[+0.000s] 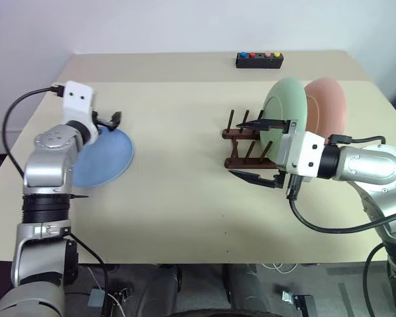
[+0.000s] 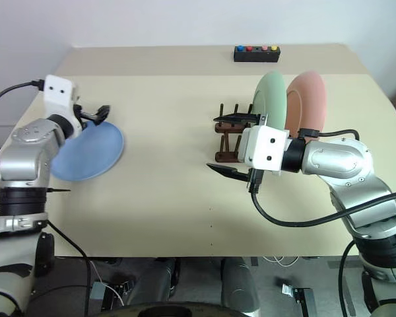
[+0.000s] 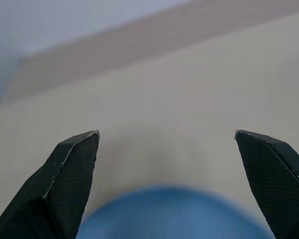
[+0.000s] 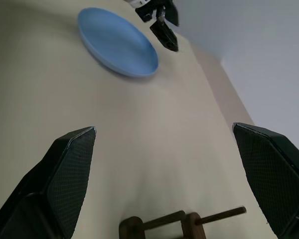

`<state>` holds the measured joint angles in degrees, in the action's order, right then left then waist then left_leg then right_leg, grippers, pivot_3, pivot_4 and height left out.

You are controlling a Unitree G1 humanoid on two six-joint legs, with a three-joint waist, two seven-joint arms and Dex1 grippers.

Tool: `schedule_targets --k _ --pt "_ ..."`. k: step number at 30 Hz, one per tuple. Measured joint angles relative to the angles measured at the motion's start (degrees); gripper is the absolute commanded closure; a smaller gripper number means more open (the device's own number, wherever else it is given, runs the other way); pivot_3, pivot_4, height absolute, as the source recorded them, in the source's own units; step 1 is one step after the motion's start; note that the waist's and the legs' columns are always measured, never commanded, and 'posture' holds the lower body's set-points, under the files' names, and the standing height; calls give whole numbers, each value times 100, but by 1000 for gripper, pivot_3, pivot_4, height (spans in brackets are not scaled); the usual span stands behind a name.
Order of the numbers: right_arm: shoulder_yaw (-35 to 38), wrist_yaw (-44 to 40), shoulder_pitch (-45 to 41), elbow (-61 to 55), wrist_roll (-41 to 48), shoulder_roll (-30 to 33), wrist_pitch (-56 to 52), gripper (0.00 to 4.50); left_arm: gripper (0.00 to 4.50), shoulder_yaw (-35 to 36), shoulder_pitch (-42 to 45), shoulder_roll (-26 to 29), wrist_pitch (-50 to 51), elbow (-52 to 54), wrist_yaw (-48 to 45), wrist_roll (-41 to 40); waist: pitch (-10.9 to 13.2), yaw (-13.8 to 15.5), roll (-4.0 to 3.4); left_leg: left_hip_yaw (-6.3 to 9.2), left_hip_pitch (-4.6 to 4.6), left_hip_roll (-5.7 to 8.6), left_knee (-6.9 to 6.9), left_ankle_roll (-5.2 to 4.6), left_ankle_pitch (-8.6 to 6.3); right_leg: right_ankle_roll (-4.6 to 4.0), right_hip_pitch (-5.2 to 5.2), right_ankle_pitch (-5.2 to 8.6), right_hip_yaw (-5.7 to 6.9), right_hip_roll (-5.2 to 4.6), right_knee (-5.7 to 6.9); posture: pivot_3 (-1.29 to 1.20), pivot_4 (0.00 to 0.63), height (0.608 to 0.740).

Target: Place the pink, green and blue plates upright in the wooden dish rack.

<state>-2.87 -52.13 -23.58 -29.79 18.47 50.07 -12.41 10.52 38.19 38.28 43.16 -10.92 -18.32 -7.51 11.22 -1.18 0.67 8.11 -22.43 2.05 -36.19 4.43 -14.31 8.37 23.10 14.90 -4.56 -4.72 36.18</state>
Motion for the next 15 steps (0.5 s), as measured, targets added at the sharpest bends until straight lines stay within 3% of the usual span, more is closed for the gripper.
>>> schedule_targets --k 5,15 --pt "-65 -74 11 81 -81 -175 85 0 21 95 -1 305 770 -326 163 88 0 3 0 2 0 0 3 0 0 -1 4 0 1 0 5 0 150 740" --pt "-79 -80 140 79 -195 -307 80 0 21 -27 -39 789 1301 -1431 -222 138 -2 17 7 1 0 0 1 1 1 -2 4 -1 1 0 7 0 150 740"
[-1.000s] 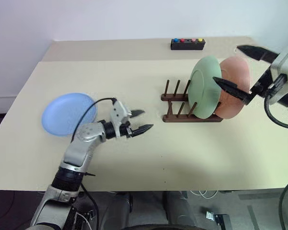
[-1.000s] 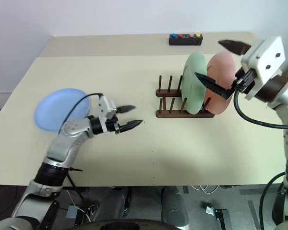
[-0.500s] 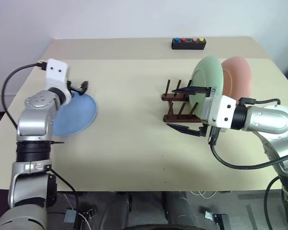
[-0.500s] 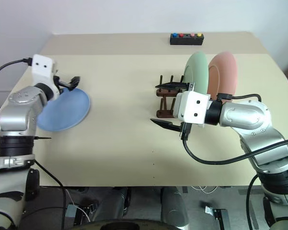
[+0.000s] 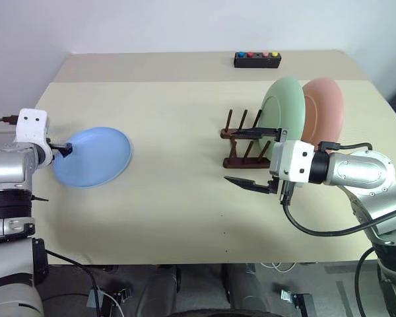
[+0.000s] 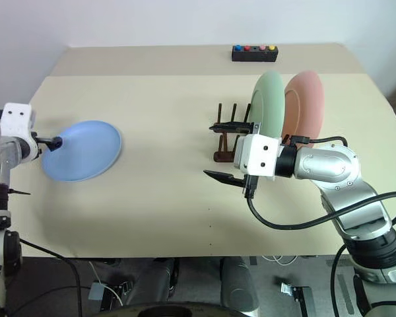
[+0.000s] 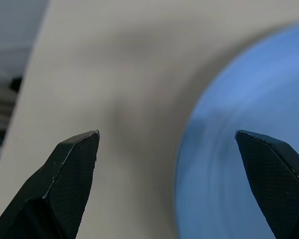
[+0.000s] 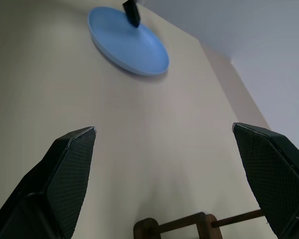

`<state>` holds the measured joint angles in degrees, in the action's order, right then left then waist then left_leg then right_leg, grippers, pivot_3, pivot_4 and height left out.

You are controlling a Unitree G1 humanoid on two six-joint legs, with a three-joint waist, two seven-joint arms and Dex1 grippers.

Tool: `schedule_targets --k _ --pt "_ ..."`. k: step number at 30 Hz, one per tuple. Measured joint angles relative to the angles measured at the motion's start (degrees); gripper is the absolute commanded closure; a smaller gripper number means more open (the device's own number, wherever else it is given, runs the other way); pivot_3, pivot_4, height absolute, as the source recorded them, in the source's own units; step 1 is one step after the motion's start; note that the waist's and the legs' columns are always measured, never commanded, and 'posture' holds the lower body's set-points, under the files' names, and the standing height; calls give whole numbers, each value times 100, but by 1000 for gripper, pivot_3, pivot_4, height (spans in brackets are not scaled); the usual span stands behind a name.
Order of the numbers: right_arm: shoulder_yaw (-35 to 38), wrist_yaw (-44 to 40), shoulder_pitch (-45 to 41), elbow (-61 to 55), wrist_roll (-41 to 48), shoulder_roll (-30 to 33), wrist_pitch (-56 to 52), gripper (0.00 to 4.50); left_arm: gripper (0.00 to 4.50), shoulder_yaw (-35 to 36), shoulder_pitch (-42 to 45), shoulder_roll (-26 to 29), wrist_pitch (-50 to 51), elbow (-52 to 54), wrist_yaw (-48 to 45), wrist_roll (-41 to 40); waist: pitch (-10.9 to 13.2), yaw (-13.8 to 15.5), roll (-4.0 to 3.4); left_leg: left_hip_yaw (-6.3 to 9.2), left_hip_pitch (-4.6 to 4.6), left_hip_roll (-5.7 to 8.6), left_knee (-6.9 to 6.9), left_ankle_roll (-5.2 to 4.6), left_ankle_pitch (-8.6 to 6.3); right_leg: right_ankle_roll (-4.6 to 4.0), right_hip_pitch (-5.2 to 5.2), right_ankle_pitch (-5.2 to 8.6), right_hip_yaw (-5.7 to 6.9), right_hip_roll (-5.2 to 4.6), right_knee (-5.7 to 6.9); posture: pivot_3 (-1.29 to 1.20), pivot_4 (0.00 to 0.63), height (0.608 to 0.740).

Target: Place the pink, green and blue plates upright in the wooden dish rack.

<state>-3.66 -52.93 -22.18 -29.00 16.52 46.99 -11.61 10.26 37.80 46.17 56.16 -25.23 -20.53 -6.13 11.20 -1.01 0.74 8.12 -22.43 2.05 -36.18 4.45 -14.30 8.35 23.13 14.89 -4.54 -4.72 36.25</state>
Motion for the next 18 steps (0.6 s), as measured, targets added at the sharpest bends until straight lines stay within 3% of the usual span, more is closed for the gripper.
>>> schedule_targets --k 4,9,13,18 --pt "1 45 55 -17 -2 -72 -37 0 1770 109 3 -37 -20 -152 -63 -86 -5 -4 5 0 3 0 1 0 0 0 -2 0 0 -1 1 0 150 740" --pt "10 74 111 -18 -4 -84 -51 0 4439 534 -96 -208 -54 -87 -22 -288 -7 -7 2 0 5 0 1 1 1 -1 -1 0 -1 -2 5 0 150 740" --pt "11 74 114 -18 -3 -84 -50 0 4480 839 -172 -413 -24 220 23 -477 -16 34 -3 0 8 1 -7 5 3 0 -9 -1 0 -3 6 0 150 740" --pt "15 74 112 -17 -14 -83 -45 0 4480 1396 -222 -1305 -208 1117 121 -1082 -12 45 19 6 2 1 -10 8 4 -1 -8 -2 5 -5 4 0 150 740"
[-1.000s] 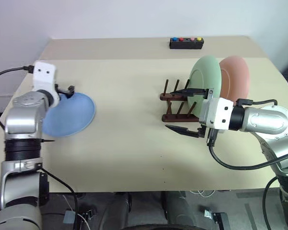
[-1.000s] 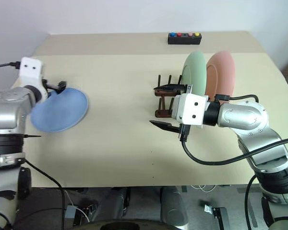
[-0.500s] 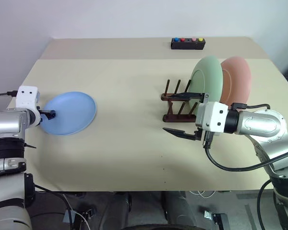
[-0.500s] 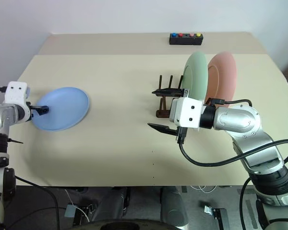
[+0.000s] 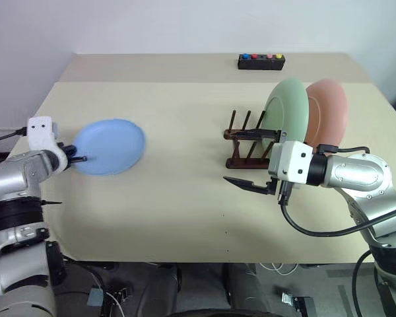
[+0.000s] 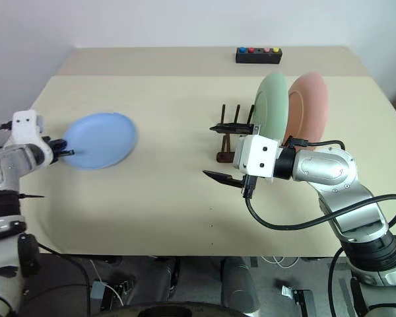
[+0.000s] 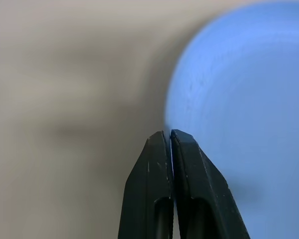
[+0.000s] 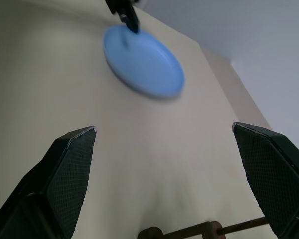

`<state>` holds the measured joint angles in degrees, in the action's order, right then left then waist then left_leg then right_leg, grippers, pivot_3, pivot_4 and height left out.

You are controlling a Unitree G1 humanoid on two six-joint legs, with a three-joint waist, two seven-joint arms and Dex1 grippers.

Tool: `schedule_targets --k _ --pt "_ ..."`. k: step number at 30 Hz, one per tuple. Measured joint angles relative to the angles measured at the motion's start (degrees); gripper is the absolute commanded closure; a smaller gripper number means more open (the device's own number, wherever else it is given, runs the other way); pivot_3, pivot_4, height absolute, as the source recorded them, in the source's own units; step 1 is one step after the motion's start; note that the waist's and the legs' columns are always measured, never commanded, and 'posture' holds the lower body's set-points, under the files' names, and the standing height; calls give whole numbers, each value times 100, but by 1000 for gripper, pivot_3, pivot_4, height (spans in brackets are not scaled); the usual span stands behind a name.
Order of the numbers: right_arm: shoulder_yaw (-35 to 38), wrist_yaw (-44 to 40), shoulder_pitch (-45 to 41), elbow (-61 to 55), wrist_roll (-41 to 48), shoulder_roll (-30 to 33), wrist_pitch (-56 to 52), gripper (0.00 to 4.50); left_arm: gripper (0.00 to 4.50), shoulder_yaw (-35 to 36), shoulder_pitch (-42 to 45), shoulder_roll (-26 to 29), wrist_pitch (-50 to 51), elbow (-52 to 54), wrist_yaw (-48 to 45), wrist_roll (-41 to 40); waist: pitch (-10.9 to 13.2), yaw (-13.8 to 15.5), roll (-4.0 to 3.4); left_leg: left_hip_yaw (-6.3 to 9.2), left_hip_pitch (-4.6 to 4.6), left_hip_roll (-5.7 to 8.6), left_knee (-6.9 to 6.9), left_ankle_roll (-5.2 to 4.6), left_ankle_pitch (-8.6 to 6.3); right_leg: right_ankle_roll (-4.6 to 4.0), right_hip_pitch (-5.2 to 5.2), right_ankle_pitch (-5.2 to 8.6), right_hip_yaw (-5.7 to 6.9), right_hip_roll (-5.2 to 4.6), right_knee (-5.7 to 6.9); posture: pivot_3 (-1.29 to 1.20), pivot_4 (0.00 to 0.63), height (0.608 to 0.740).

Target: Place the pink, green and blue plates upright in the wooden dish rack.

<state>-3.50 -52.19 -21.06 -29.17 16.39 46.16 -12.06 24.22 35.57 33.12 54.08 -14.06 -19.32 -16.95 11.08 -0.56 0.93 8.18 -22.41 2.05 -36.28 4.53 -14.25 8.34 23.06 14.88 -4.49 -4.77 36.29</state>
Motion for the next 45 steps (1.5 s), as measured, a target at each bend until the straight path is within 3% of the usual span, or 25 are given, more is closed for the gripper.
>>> schedule_targets --k 8,15,20,33,35,42,45 --pt "-2 92 -202 86 -392 -30 206 0 4480 1 642 -1213 -643 1842 374 -767 6 -41 11 -4 -3 0 5 1 0 -2 9 -2 -1 0 -1 0 150 740" --pt "-81 473 -552 497 -1179 -139 648 0 4480 -299 999 -1347 -702 2044 722 -856 7 -45 12 -6 -2 1 4 1 0 -2 9 -2 -3 1 -1 0 150 740" --pt "-317 904 -934 987 -2111 -264 1324 0 4480 -955 1333 -1471 -737 2329 941 -698 9 -20 16 -6 -4 2 7 2 1 -2 7 -2 -2 0 -6 0 150 740" --pt "-884 1505 -1424 1626 -3548 -641 2265 0 4480 -1509 1618 -2218 -430 2673 1429 -750 10 -41 16 -7 -5 2 9 4 2 -2 12 -2 -4 1 -6 0 150 740" --pt "-946 1528 -1423 1690 -3706 -651 2339 795 4500 -1525 1621 -2276 -357 2705 1459 -755 10 -42 16 -7 -4 1 10 5 2 -2 12 -2 -4 2 -5 0 150 740" --pt "-969 1526 -1377 1703 -3941 -694 2367 4342 4500 -1551 1648 -2345 -316 2770 1465 -818 10 -48 16 -7 -4 1 10 5 3 -2 12 -2 -4 2 -5 0 150 740" --pt "-976 1522 -1340 1743 -4041 -696 2363 4432 4500 -1557 1662 -2350 -318 2793 1447 -866 10 -46 16 -8 -4 2 10 6 3 -2 12 -2 -4 1 -5 0 150 740"
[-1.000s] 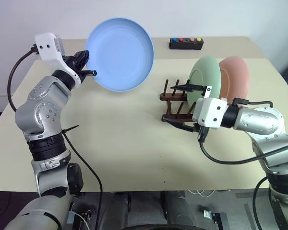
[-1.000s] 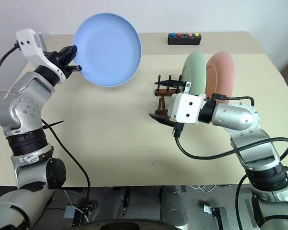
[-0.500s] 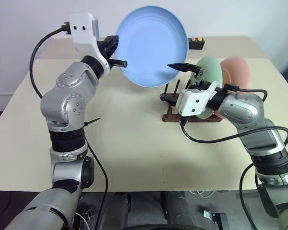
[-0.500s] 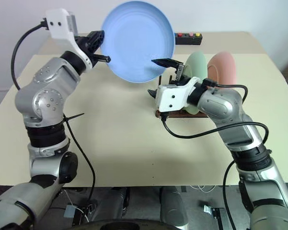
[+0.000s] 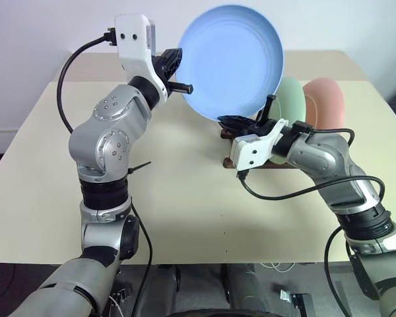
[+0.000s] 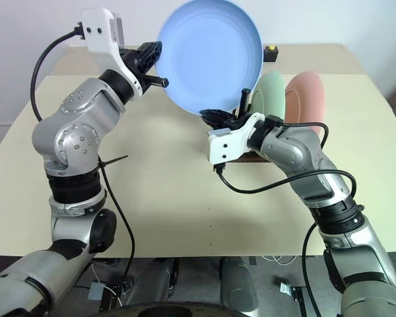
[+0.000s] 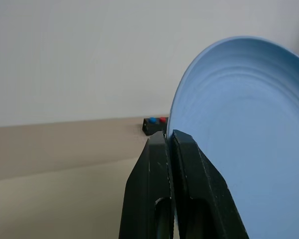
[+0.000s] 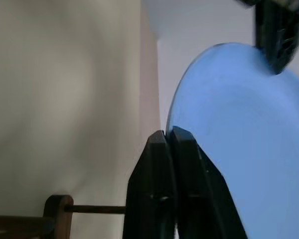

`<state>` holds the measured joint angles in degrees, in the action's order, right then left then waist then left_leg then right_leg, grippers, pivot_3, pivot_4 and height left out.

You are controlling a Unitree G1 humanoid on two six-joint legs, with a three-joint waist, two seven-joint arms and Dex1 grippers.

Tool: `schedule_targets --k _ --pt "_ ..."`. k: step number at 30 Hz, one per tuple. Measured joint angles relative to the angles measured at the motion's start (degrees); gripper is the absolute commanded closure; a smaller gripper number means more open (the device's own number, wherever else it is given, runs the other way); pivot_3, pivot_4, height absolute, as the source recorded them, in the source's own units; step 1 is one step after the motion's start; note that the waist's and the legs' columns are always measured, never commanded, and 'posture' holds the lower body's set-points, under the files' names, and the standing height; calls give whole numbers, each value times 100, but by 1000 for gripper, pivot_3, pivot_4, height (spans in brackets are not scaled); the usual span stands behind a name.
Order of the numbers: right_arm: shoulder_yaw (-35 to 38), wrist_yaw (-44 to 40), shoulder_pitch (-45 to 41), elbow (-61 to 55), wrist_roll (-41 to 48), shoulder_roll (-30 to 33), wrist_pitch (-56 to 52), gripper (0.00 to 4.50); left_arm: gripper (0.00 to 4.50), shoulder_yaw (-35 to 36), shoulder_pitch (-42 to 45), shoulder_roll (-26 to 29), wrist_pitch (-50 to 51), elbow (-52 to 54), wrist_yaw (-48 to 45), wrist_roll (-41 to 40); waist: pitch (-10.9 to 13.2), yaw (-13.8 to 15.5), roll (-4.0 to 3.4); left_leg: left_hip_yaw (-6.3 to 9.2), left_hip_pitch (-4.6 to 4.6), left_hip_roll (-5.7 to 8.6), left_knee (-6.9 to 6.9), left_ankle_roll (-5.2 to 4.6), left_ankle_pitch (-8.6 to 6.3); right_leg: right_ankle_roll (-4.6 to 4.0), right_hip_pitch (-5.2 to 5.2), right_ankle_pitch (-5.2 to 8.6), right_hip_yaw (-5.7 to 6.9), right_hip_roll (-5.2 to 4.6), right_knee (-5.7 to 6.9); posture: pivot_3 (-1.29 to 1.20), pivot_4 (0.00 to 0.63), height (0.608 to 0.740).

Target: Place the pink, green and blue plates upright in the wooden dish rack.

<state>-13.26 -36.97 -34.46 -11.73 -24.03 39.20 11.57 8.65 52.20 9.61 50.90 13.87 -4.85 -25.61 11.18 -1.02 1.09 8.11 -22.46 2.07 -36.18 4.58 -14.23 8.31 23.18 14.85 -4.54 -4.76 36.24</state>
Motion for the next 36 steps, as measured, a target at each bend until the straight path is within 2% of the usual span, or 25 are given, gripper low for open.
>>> schedule_targets --k 7,11,17,21,24,27,28,31,36 --pt "0 0 0 19 -70 0 23 4432 4500 25 0 -27 -6 -1 -3 -42 0 -2 0 0 0 0 0 0 0 0 0 0 0 0 0 0 150 740" --pt "0 39 -4 57 -165 0 101 4500 3143 259 -6 -84 -126 5 -95 -298 0 -3 0 0 0 0 0 0 0 0 0 0 0 0 0 0 150 740" --pt "0 55 -11 129 -262 12 323 4500 63 919 -17 -83 -688 89 -185 -789 0 -7 0 0 0 0 0 1 0 0 0 0 0 0 0 0 150 740" --pt "1 64 -21 255 -303 41 515 4500 21 1518 -12 86 -1213 -94 32 -879 0 -6 0 0 1 0 0 1 1 -1 0 0 0 0 0 0 150 740" --pt "4 93 -68 325 -357 75 711 4500 21 1700 -154 612 -1560 -455 0 -725 0 -19 -1 -1 2 0 1 1 1 -1 0 0 -1 1 0 0 150 740" --pt "57 134 -188 357 -154 28 839 4500 21 1552 -679 1114 -1796 -771 -197 -342 -1 -20 -1 -2 2 0 2 1 1 -1 1 0 -2 1 0 0 150 740" --pt "138 139 -228 339 63 -47 832 4500 21 1372 -973 1293 -1878 -871 -344 -160 -1 -21 -2 -1 3 0 3 1 1 -1 0 0 -2 1 0 0 150 740" --pt "398 61 -416 108 1008 -459 430 4500 21 889 -1696 1385 -2014 -1126 -684 209 0 -2 0 1 2 -1 1 1 1 -3 -1 -2 -1 0 2 0 150 740" --pt "633 -182 -506 -703 2827 -1017 -897 4500 21 344 -2178 1307 -2266 -1226 -1019 503 -1 15 2 7 2 -2 1 1 1 -6 -3 -4 1 0 2 0 150 740"
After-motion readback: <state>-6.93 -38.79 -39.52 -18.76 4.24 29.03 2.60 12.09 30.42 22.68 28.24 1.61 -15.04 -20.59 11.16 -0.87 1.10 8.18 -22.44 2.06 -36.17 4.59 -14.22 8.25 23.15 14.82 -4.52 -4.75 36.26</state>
